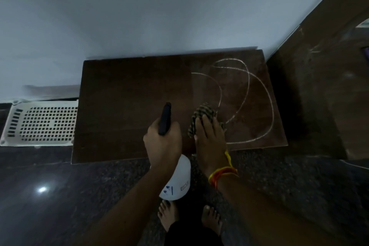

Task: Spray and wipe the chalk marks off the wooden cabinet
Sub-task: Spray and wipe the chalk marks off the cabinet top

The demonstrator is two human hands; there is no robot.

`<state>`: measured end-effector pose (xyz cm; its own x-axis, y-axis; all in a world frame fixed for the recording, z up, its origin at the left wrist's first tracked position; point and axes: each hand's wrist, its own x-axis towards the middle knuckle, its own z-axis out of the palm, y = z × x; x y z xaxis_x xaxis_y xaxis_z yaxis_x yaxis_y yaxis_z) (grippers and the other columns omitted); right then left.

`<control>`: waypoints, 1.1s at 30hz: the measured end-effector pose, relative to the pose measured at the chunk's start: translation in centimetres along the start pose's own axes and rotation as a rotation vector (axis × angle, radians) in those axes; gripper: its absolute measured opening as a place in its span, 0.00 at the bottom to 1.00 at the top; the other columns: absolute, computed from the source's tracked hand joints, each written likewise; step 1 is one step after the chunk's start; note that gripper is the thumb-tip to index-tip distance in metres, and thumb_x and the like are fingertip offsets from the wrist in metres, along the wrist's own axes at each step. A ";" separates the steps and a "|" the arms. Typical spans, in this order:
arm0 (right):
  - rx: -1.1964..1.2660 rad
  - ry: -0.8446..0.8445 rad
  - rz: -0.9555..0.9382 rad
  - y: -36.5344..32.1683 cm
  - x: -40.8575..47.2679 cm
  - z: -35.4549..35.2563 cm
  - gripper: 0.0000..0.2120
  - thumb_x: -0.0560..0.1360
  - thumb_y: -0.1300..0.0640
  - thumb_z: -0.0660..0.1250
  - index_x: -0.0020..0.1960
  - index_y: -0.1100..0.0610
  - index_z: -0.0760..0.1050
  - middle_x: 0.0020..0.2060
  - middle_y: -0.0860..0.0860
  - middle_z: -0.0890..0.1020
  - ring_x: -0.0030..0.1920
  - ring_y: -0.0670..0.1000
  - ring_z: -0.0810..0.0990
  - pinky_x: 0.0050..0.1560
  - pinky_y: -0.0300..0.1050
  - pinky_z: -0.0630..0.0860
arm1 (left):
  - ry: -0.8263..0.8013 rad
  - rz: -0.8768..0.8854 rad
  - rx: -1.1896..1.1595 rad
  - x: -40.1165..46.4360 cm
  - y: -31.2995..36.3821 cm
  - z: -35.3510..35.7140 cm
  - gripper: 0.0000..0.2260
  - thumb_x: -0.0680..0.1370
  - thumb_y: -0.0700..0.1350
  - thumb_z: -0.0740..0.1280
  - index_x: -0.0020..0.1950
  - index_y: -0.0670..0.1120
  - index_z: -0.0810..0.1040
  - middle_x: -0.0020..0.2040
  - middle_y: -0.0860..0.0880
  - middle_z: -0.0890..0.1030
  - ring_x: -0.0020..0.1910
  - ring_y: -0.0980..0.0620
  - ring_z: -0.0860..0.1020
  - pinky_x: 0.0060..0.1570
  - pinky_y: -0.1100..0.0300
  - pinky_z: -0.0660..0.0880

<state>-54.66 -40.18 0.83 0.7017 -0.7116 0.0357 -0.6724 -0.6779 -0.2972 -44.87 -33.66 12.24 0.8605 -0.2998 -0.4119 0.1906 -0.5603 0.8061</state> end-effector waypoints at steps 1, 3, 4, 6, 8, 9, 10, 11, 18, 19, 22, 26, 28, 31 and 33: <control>-0.001 -0.013 -0.007 0.0 -0.4 0.0 0.25 0.74 0.59 0.68 0.70 0.59 0.67 0.68 0.59 0.72 0.68 0.67 0.68 0.60 0.67 0.71 | -0.004 -0.006 0.002 0.2 0.4 -0.1 0.10 0.74 0.43 0.64 0.33 0.44 0.71 0.29 0.44 0.72 0.30 0.40 0.72 0.36 0.39 0.76; -0.008 -0.017 -0.015 0.1 0.2 0.2 0.24 0.75 0.58 0.65 0.70 0.58 0.67 0.68 0.58 0.71 0.68 0.66 0.67 0.61 0.66 0.71 | -0.011 -0.020 0.006 0.6 1.1 -0.3 0.09 0.74 0.43 0.64 0.34 0.44 0.72 0.30 0.44 0.74 0.33 0.36 0.75 0.39 0.38 0.77; -0.020 -0.016 -0.013 0.1 0.9 0.2 0.24 0.75 0.58 0.66 0.70 0.58 0.67 0.68 0.59 0.71 0.68 0.66 0.67 0.61 0.66 0.70 | -0.015 -0.023 0.007 0.8 1.4 -0.4 0.09 0.75 0.43 0.64 0.35 0.44 0.73 0.31 0.43 0.75 0.35 0.35 0.77 0.41 0.37 0.78; -0.048 -0.007 -0.003 0.1 2.9 0.4 0.25 0.74 0.58 0.67 0.70 0.58 0.67 0.68 0.59 0.71 0.68 0.66 0.67 0.62 0.65 0.70 | -0.020 -0.010 0.006 1.3 2.0 -0.4 0.09 0.75 0.42 0.65 0.35 0.47 0.73 0.33 0.41 0.76 0.36 0.34 0.78 0.41 0.37 0.79; -0.060 -0.003 0.009 0.0 4.5 0.5 0.25 0.75 0.57 0.66 0.70 0.59 0.67 0.68 0.59 0.70 0.69 0.65 0.66 0.63 0.65 0.69 | -0.030 0.005 0.003 1.7 2.4 -0.2 0.09 0.76 0.42 0.65 0.35 0.48 0.73 0.33 0.41 0.77 0.37 0.33 0.79 0.40 0.39 0.79; -0.063 0.005 0.016 0.0 4.8 0.5 0.25 0.75 0.57 0.66 0.70 0.59 0.66 0.68 0.59 0.70 0.69 0.65 0.66 0.63 0.65 0.69 | -0.035 0.011 0.001 2.0 2.6 -0.2 0.09 0.76 0.42 0.65 0.35 0.48 0.73 0.33 0.42 0.76 0.35 0.35 0.78 0.39 0.40 0.79; -0.066 0.020 0.023 -0.1 4.6 0.5 0.25 0.75 0.57 0.67 0.71 0.59 0.66 0.68 0.59 0.70 0.69 0.66 0.66 0.63 0.65 0.70 | -0.042 0.010 -0.002 2.2 2.7 -0.1 0.09 0.76 0.42 0.65 0.35 0.48 0.73 0.32 0.44 0.76 0.33 0.38 0.77 0.39 0.42 0.79; -0.068 0.036 0.030 -0.3 4.0 0.5 0.26 0.74 0.57 0.68 0.70 0.59 0.66 0.68 0.59 0.71 0.68 0.66 0.67 0.62 0.65 0.70 | -0.049 0.003 -0.003 2.3 2.8 -0.1 0.10 0.76 0.42 0.64 0.35 0.48 0.72 0.31 0.45 0.75 0.32 0.41 0.76 0.38 0.42 0.79; -0.095 0.027 -0.009 -0.3 1.0 0.2 0.26 0.72 0.57 0.70 0.69 0.57 0.68 0.67 0.58 0.72 0.67 0.66 0.69 0.62 0.64 0.71 | -0.100 -0.049 -0.018 3.8 4.0 -0.2 0.08 0.77 0.42 0.64 0.37 0.48 0.74 0.33 0.45 0.76 0.33 0.44 0.76 0.38 0.48 0.77; -0.099 0.028 0.005 -0.4 1.9 0.2 0.26 0.72 0.56 0.69 0.69 0.57 0.68 0.67 0.58 0.73 0.67 0.66 0.69 0.61 0.64 0.71 | -0.109 -0.046 -0.018 4.2 4.2 -0.1 0.08 0.77 0.42 0.64 0.38 0.48 0.74 0.33 0.45 0.76 0.34 0.44 0.76 0.39 0.48 0.77; -0.099 0.035 0.011 -0.7 5.8 0.3 0.24 0.73 0.56 0.67 0.68 0.58 0.69 0.67 0.59 0.72 0.66 0.66 0.69 0.61 0.65 0.70 | -0.132 -0.029 -0.012 5.2 4.2 0.0 0.08 0.77 0.43 0.65 0.38 0.50 0.73 0.34 0.45 0.76 0.35 0.43 0.76 0.43 0.44 0.79; -0.119 0.055 0.030 -0.7 8.6 0.5 0.25 0.74 0.56 0.67 0.69 0.59 0.67 0.67 0.59 0.71 0.67 0.66 0.68 0.62 0.63 0.70 | -0.123 -0.031 -0.011 5.8 4.4 0.2 0.08 0.78 0.43 0.64 0.38 0.50 0.73 0.34 0.45 0.76 0.35 0.43 0.77 0.43 0.42 0.80; -0.105 0.062 0.049 -0.9 7.4 0.4 0.26 0.74 0.57 0.68 0.69 0.59 0.67 0.67 0.59 0.71 0.67 0.66 0.68 0.62 0.63 0.70 | -0.126 -0.040 -0.007 6.0 4.7 0.1 0.08 0.78 0.43 0.64 0.38 0.50 0.73 0.34 0.46 0.76 0.34 0.44 0.77 0.42 0.45 0.80; -0.082 0.024 0.070 -1.4 4.6 0.5 0.27 0.73 0.57 0.69 0.70 0.57 0.66 0.68 0.57 0.71 0.68 0.65 0.67 0.63 0.64 0.70 | -0.140 -0.053 -0.008 6.4 5.2 0.1 0.08 0.78 0.42 0.64 0.38 0.49 0.73 0.33 0.47 0.75 0.33 0.47 0.76 0.40 0.48 0.79; -0.087 0.020 0.061 -1.5 4.2 0.4 0.28 0.72 0.56 0.69 0.70 0.56 0.66 0.68 0.56 0.71 0.68 0.65 0.68 0.63 0.63 0.70 | -0.140 -0.065 -0.019 6.9 5.7 0.1 0.08 0.78 0.42 0.65 0.39 0.50 0.73 0.34 0.47 0.76 0.33 0.47 0.77 0.40 0.48 0.79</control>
<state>-50.65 -42.09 1.00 0.6547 -0.7548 0.0394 -0.7321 -0.6463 -0.2152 -37.93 -39.02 13.92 0.7723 -0.3688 -0.5173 0.2535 -0.5677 0.7832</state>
